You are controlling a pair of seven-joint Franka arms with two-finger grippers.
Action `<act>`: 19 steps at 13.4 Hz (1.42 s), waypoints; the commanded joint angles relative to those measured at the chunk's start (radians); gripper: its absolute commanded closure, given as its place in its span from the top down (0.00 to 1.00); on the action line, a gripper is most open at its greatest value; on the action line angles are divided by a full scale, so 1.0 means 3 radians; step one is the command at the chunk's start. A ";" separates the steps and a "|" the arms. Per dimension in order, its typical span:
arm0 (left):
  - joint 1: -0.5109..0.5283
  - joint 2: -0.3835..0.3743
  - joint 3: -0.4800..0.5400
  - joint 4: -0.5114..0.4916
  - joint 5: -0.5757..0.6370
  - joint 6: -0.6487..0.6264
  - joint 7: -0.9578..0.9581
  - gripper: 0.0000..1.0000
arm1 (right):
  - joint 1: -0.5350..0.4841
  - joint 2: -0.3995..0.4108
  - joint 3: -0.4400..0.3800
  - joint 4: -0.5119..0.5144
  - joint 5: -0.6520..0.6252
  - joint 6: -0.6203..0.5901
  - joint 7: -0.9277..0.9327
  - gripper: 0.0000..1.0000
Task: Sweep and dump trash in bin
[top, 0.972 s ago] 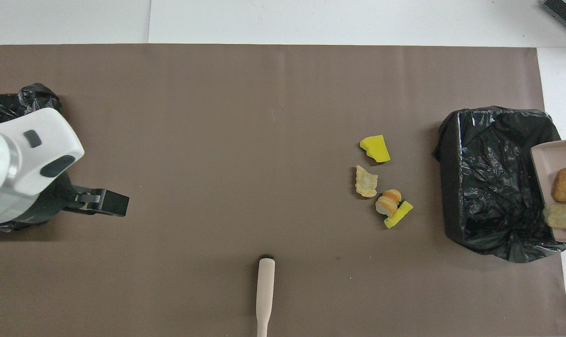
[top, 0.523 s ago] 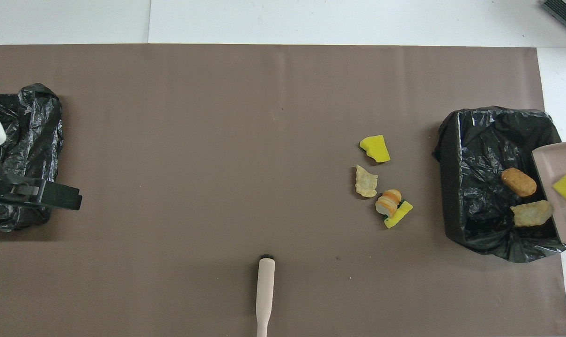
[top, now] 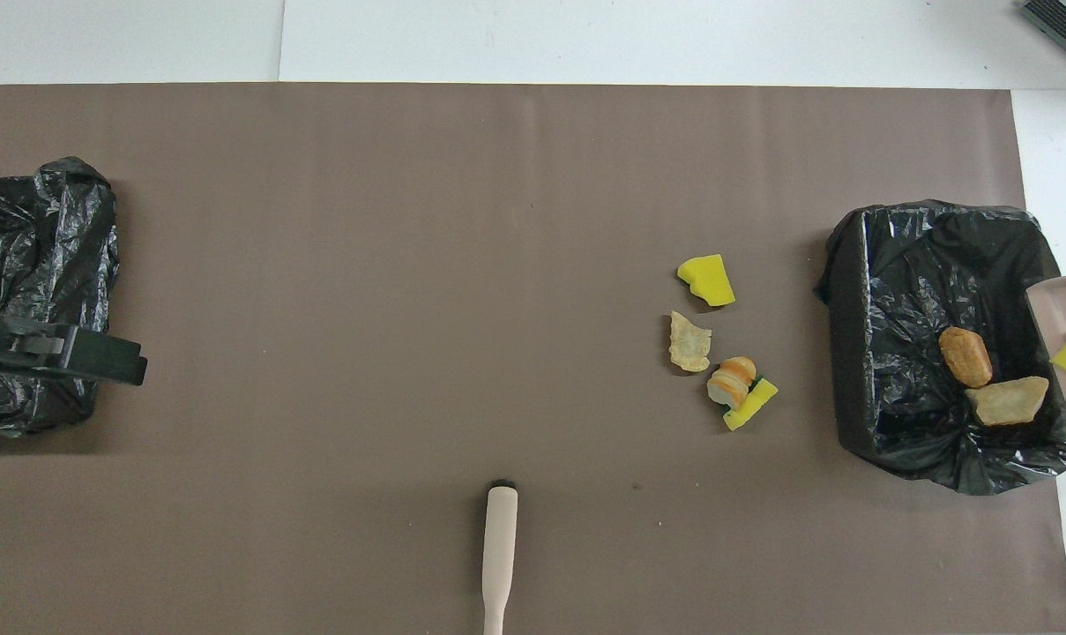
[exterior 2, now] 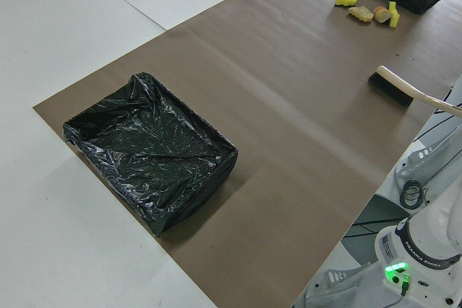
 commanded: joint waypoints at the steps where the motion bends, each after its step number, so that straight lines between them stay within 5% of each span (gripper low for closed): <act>1: 0.0003 0.0072 0.0099 0.0121 0.0065 -0.0075 0.0100 1.00 | 0.0006 -0.0103 0.0074 0.0028 -0.0079 -0.0160 -0.0151 0.00; 6: -0.0375 0.0292 0.0468 0.0448 0.0142 -0.0218 0.0192 1.00 | 0.0179 -0.0144 0.0089 -0.0100 -0.0354 -0.0175 0.0394 0.00; 13: -0.0350 0.0230 0.0463 0.0413 0.0168 -0.0197 0.0187 1.00 | 0.0215 -0.0144 0.0089 -0.0177 -0.0580 -0.0145 0.0452 0.00; 16: -0.0360 0.0179 0.0458 0.0331 0.0183 -0.0192 0.0187 1.00 | 0.0231 -0.0123 0.0084 -0.0100 -0.0514 -0.0201 0.0462 0.00; 19: -0.0355 0.0179 0.0453 0.0331 0.0168 -0.0182 0.0166 1.00 | 0.0220 -0.0128 0.0079 0.0140 0.0072 -0.0491 0.0432 0.00</act>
